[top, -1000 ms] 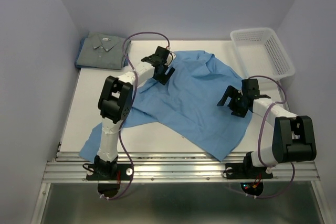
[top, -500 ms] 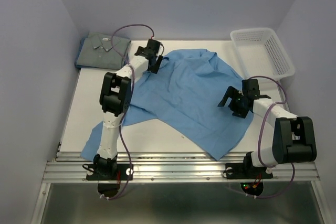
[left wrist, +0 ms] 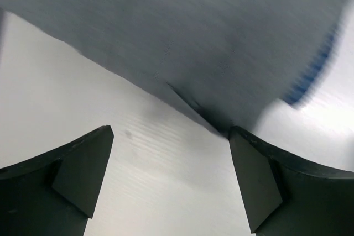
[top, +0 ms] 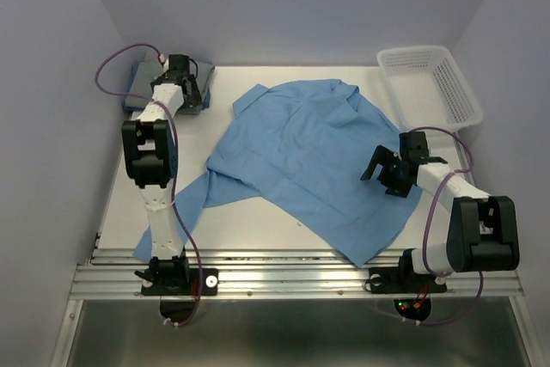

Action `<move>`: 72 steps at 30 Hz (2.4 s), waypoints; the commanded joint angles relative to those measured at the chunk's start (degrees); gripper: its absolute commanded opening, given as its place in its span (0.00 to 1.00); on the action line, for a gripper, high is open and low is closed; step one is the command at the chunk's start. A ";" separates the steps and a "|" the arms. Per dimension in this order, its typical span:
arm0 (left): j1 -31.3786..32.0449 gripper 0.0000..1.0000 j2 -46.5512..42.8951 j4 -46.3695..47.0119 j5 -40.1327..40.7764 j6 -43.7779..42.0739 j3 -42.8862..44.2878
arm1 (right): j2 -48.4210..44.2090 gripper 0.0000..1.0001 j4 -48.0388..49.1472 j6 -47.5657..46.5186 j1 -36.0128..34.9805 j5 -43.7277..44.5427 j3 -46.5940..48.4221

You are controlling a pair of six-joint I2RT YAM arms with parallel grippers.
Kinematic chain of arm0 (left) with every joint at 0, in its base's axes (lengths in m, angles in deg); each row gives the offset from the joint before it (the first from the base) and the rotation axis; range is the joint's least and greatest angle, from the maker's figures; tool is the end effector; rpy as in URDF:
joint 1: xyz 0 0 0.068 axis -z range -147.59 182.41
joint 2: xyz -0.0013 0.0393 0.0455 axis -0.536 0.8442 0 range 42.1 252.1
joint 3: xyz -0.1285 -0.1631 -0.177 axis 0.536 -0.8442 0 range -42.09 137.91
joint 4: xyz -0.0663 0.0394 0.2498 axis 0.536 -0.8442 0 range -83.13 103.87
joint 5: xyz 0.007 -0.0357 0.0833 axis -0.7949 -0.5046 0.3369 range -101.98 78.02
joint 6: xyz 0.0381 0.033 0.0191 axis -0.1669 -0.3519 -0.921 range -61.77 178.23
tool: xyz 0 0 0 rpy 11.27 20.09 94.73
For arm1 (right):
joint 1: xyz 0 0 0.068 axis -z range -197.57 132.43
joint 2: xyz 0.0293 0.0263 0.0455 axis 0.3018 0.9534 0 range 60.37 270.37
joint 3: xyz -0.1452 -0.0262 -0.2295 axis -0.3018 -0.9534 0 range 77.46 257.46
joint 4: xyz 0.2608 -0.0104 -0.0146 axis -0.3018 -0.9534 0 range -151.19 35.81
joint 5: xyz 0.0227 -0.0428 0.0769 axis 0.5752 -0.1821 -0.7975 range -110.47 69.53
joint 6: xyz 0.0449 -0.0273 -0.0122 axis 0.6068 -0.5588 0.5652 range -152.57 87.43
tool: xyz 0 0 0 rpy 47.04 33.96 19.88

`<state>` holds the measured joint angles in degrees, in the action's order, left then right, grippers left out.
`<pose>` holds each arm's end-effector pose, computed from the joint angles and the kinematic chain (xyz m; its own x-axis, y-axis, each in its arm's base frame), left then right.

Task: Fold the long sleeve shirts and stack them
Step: Fold the shirt

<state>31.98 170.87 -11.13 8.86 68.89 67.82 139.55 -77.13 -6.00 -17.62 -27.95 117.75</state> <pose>0.5137 0.0166 0.2226 -0.6322 -0.1776 -0.7542 -0.3872 0.9156 0.1089 0.2503 0.0048 0.1694 -0.8164 0.4426 -0.3710 0.3383 0.8871 0.3139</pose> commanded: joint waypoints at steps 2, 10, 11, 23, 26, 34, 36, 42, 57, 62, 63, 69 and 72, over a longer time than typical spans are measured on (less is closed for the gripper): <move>8.07 0.99 -15.47 11.88 -24.03 -0.55 -9.88 | -2.00 1.00 -5.54 -2.57 0.49 1.07 -0.13; 18.61 0.99 -2.51 6.46 -30.69 -2.13 7.66 | -5.08 1.00 -5.71 -3.80 0.49 0.55 3.29; 19.66 0.99 -0.47 4.10 -29.29 -2.22 12.21 | -5.69 1.00 -5.37 -3.98 0.49 -0.24 3.82; 19.59 0.99 15.01 1.44 -25.68 -2.58 21.75 | -3.43 1.00 -2.47 -1.08 0.49 11.26 6.72; 18.89 0.99 17.04 -0.23 -25.24 -1.43 22.98 | -0.79 1.00 0.87 -1.52 0.49 9.86 7.52; 10.45 0.99 13.20 -3.14 -21.46 4.90 12.81 | 17.38 1.00 4.92 -2.92 0.49 7.93 14.09; 8.70 0.99 11.07 -1.91 -18.82 5.51 8.06 | 21.35 1.00 5.27 -3.71 0.49 5.73 16.38; 3.24 0.99 8.77 -1.72 -19.08 5.43 4.96 | 37.35 1.00 3.25 -5.82 0.49 7.04 30.79; 2.97 0.99 6.07 -4.45 -32.97 5.61 10.93 | 50.38 1.00 -3.96 -15.57 -1.61 8.10 59.46; 4.47 0.99 -1.40 -5.42 -31.48 3.94 13.67 | 41.95 1.00 -3.69 -20.77 -6.27 9.51 61.48; 4.82 0.99 -3.24 -5.33 -30.78 4.02 12.27 | 40.46 1.00 -3.61 -20.77 -6.27 9.16 61.48; 6.93 0.99 -23.36 -1.29 -21.46 10.16 -10.69 | 27.02 1.00 2.80 -16.91 -8.56 8.02 49.38; 6.93 0.99 -34.87 -1.46 -15.24 17.96 -25.72 | 17.10 1.00 6.41 -12.87 -8.56 7.93 37.01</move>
<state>38.98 148.66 -13.05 -15.32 77.83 56.17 167.20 -77.02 -23.13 -26.74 -20.21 164.13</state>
